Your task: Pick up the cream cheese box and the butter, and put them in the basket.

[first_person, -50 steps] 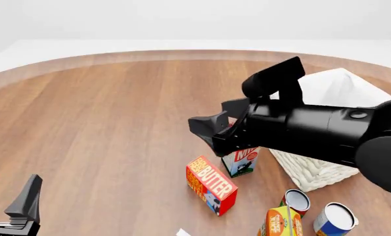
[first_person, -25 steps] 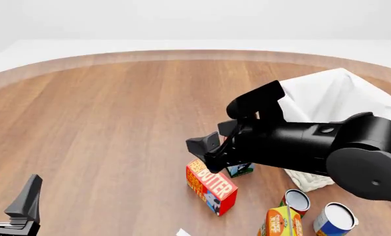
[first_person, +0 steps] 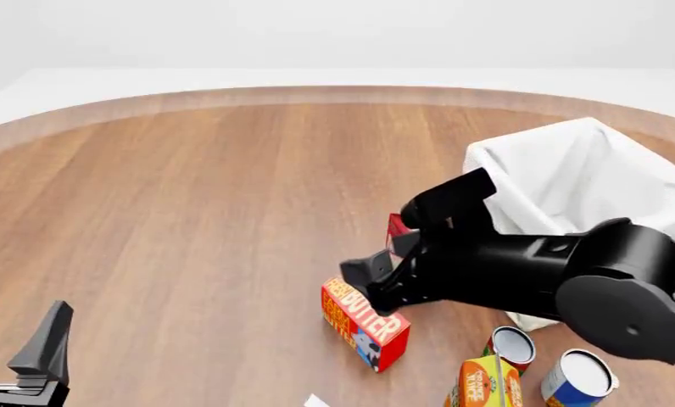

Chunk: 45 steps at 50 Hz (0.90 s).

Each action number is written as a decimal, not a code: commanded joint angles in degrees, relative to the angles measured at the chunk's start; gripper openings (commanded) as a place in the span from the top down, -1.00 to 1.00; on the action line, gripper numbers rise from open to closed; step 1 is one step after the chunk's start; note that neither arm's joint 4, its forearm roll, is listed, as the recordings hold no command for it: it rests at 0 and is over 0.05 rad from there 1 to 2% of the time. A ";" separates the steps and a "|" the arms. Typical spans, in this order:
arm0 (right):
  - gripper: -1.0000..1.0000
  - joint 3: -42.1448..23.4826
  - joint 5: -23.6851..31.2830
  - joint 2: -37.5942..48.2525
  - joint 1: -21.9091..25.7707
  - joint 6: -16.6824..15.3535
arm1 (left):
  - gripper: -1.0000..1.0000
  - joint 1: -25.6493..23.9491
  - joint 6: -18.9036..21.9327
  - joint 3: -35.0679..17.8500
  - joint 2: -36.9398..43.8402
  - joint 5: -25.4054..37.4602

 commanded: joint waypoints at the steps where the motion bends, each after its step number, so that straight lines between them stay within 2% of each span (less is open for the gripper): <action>1: -1.00 2.22 -0.79 0.07 -1.32 0.12 | -1.00 0.00 0.00 0.00 0.00 0.00; 3: -1.00 1.89 -0.43 0.12 -1.89 -1.86 | -1.00 0.00 0.00 0.00 0.00 0.00; 5: -1.00 1.14 0.23 -0.09 -2.00 -1.13 | -1.00 0.00 0.00 0.00 0.00 0.00; 6: -1.00 1.03 0.43 -0.02 -2.46 -2.25 | -1.00 0.00 0.00 0.00 0.00 0.00; 15: -1.00 1.97 0.10 0.19 -3.18 -2.70 | -1.00 0.00 0.00 0.00 0.00 0.00; 16: -1.00 4.49 -1.34 0.01 -5.84 -3.49 | -1.00 0.00 0.00 0.00 0.00 0.00; 45: -1.00 7.99 -5.63 3.01 -6.55 -2.26 | -1.00 0.00 0.00 0.00 0.00 0.00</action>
